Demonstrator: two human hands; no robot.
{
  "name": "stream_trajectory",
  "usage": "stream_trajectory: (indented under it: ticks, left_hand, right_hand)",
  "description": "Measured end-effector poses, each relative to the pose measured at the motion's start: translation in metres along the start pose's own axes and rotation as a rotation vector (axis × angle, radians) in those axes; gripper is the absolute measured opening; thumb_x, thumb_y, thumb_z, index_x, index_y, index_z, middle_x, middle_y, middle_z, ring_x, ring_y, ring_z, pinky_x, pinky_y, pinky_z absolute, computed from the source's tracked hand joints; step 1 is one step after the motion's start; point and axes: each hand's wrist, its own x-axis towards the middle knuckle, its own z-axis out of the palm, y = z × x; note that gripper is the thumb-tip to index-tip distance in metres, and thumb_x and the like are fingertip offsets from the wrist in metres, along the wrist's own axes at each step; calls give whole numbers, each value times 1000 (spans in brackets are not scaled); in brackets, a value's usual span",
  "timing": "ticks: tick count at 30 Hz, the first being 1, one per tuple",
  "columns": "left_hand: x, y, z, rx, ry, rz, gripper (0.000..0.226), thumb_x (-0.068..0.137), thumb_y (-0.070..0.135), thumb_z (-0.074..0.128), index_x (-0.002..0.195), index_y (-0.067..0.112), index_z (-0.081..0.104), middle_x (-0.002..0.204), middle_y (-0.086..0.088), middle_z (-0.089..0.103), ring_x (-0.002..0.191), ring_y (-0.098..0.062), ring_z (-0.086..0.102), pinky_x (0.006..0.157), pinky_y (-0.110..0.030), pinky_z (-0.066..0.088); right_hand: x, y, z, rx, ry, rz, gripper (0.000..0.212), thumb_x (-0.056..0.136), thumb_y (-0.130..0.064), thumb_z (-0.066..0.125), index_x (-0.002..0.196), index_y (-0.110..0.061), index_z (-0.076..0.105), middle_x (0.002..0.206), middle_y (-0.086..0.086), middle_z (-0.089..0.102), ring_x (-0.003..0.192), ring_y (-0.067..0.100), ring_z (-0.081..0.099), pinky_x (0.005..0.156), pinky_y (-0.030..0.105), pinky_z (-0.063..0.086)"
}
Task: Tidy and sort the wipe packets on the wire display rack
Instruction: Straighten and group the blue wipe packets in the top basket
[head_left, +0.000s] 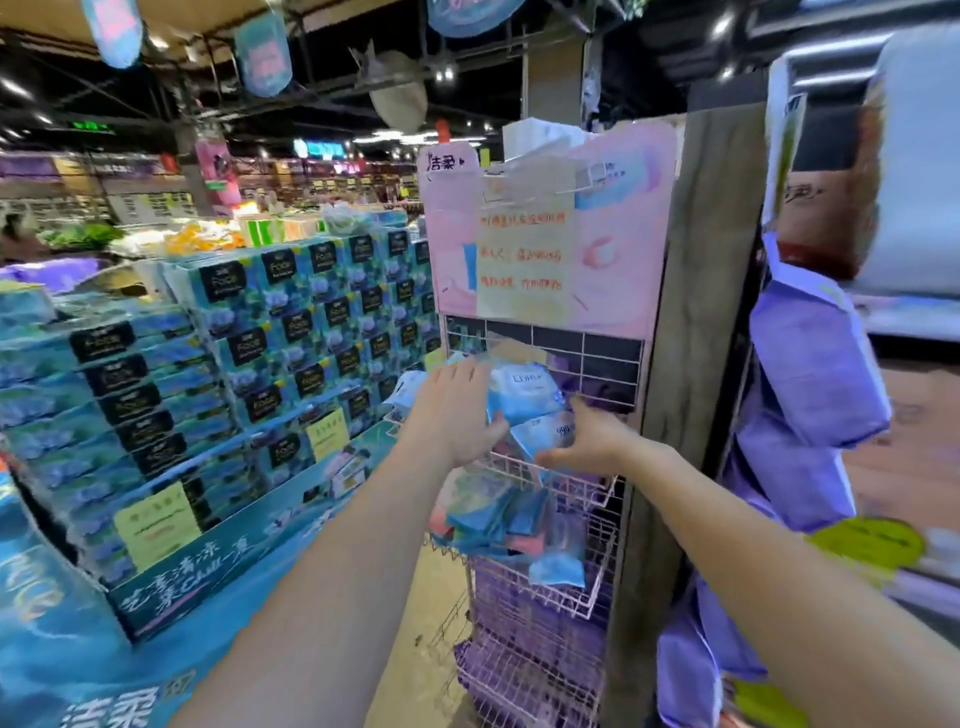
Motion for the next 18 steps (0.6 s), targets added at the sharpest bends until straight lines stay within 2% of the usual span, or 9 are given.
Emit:
stream_trajectory:
  ticks: [2,4,6,9,10,13,15,16,18]
  left_hand:
    - [15,-6,5,17,-6,78,77,92,51,55,154,8,38,152,-13,49,139,-32,47,118,-44,36]
    - [29,-11,10,23,3,167,79,91,53,59,154,9,38,152,-11,49,140,-32,46,119,-42,33]
    - [40,-14,15,17,10,231,81,91,54,61,154,9,38,152,-11,48,139,-31,46,118,-41,30]
    - [51,-16,23,7,-20,266,82,92,57,58,156,11,35,155,-10,45,140,-31,46,115,-42,31]
    - [54,-16,26,-3,-29,272,82,92,58,58,156,11,34,155,-10,45,140,-31,46,114,-42,32]
    - [61,-20,35,-95,-64,288,83,92,57,59,157,12,33,153,-10,48,139,-31,47,114,-42,34]
    - [64,-23,42,-139,-66,301,85,91,60,58,158,14,33,154,-9,48,141,-30,47,115,-42,35]
    - [65,-25,45,-155,-65,311,85,91,60,58,158,15,33,155,-9,48,142,-30,46,116,-42,34]
    - [67,-28,49,-198,-68,332,84,92,60,57,158,14,34,156,-9,46,144,-30,44,118,-43,33]
  right_hand:
    - [6,3,7,57,-34,37,109,73,-61,79,155,-15,25,141,1,59,124,23,60,87,24,42]
    - [7,1,6,127,-27,68,107,72,-55,84,153,-15,27,138,-2,59,120,19,60,89,24,43]
    - [1,-6,-2,168,-27,79,93,78,-44,84,148,-14,32,127,-7,59,117,17,59,86,21,40]
    - [-8,-15,-7,221,-80,94,80,89,-28,77,151,-12,29,120,-12,50,128,16,53,88,15,34]
    - [-7,-13,-5,213,-54,93,83,87,-31,79,151,-14,30,120,-13,52,124,14,55,89,16,37]
    - [-3,-9,7,224,94,159,97,60,-52,92,139,-22,42,124,-12,66,101,9,61,78,17,45]
    - [-5,-8,14,232,155,188,101,50,-60,90,134,-23,48,118,-11,69,101,11,65,91,29,51]
    - [-7,-10,15,229,189,194,102,49,-62,88,135,-24,48,116,-12,68,103,12,65,98,33,50]
    - [-13,-14,17,244,239,210,101,55,-56,90,140,-22,47,116,-11,65,108,14,63,102,32,48]
